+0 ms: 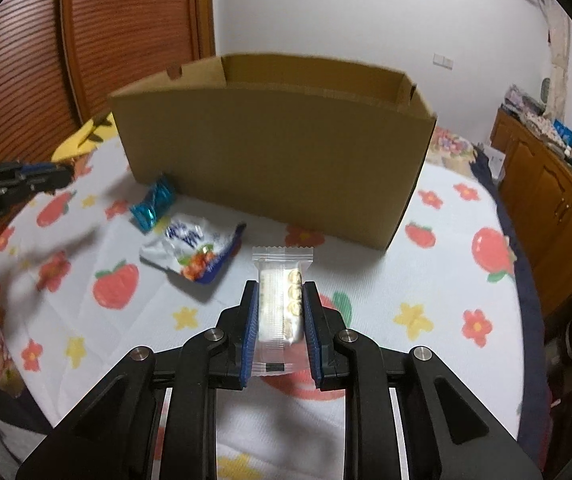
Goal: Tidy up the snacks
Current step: 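Lift both snacks into the cardboard box and open both tools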
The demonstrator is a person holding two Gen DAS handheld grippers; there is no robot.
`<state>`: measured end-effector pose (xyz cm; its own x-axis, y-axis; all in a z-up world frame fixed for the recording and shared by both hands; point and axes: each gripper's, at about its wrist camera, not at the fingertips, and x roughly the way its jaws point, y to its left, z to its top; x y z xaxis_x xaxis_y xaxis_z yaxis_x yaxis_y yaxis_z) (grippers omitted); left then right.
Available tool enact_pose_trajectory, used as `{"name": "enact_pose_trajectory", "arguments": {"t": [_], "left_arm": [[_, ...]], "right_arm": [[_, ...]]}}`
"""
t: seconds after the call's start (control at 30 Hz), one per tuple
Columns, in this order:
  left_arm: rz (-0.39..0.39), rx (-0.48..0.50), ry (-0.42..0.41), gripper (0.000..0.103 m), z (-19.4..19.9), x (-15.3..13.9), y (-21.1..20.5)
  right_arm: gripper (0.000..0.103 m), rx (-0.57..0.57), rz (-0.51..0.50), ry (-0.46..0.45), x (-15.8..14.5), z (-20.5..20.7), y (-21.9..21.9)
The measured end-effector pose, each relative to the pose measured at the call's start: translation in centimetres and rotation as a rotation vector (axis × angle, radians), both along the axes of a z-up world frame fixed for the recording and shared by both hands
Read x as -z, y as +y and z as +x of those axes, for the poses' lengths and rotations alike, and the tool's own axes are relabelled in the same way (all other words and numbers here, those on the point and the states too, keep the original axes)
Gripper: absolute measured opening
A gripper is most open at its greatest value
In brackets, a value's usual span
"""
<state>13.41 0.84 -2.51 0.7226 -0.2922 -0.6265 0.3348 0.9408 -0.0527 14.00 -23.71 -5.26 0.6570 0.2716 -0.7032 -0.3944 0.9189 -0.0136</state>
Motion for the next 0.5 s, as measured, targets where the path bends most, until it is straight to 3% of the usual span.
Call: {"name": "enact_pose_trajectory", "arguments": {"t": [0.5], "left_arm": [[-0.018, -0.012, -0.065, 0.015, -0.4, -2.3, 0.4]], "right_arm": [[0.019, -0.016, 0.034, -0.130, -5.3, -1.4, 0.7]]}}
